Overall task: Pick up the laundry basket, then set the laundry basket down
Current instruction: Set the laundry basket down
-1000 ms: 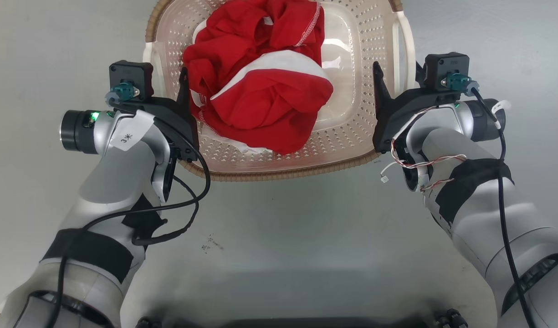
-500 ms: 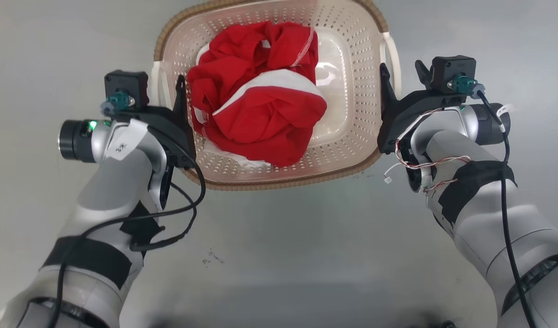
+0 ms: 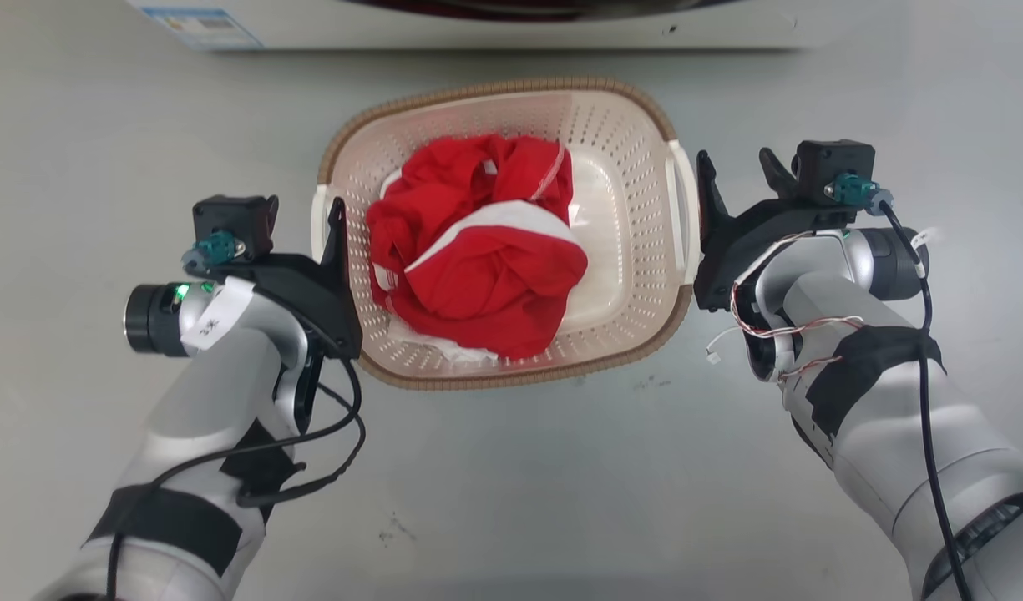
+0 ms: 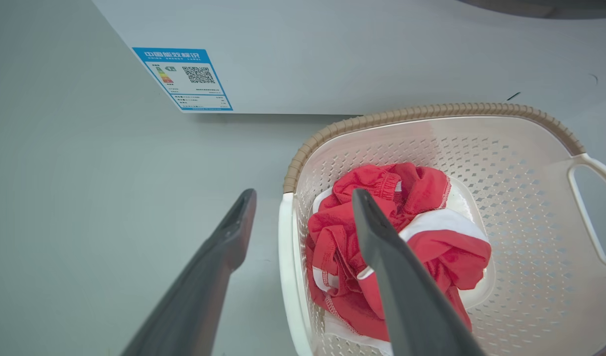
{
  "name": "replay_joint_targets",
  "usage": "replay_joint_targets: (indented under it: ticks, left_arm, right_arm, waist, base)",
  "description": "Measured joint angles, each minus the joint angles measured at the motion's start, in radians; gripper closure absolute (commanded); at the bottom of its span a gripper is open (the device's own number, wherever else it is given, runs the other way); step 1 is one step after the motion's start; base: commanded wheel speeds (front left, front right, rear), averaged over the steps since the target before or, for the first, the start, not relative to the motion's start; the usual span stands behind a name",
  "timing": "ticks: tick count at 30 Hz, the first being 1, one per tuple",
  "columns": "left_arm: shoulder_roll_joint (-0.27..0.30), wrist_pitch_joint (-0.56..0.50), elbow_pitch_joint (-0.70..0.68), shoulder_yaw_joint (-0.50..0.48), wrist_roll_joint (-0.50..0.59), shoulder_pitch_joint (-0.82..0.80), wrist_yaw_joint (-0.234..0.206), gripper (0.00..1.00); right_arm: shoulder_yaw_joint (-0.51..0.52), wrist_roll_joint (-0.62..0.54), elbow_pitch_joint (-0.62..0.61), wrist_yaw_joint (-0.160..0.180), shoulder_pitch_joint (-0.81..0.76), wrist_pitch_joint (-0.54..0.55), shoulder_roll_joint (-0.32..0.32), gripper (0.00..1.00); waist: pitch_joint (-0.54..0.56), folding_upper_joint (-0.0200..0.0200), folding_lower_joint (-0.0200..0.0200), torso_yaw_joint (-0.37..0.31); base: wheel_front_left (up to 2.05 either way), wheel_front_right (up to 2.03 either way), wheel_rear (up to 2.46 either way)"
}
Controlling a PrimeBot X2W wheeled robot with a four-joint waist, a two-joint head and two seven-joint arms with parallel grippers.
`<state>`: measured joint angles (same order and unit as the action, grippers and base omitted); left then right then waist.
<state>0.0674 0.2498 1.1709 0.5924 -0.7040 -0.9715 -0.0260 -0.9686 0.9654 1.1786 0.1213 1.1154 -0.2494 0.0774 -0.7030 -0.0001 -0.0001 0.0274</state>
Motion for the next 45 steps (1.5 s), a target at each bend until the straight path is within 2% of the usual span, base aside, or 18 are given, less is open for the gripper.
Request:
replay_joint_targets:
  ticks: [7, 19, 45]
  left_arm:
    - [0.033, 0.0, -0.063, -0.033, 0.0, 0.086, 0.0, 0.0]
    - [0.045, 0.0, -0.227, -0.089, 0.024, 0.271, -0.013, 0.0]
    - [0.067, 0.0, -0.658, -0.21, 0.151, 0.853, -0.08, 0.0]
  right_arm:
    - [0.035, -0.016, -0.043, -0.008, -0.058, 0.0, 0.014, 0.0]
    - [0.11, -0.052, -0.153, -0.011, -0.21, 0.0, 0.035, 0.0]
    - [0.293, -0.256, -0.56, 0.003, -0.767, 0.0, 0.076, 0.0]
  waist:
    - [0.097, 0.0, 0.0, 0.0]
    - [0.272, -0.0001, -0.0001, 0.002]
    - [0.656, -0.0002, -0.0001, -0.008]
  base:
    - [0.0, 0.0, 0.0]
    - [0.0, 0.0, 0.0]
    - [0.0, 0.0, 0.0]
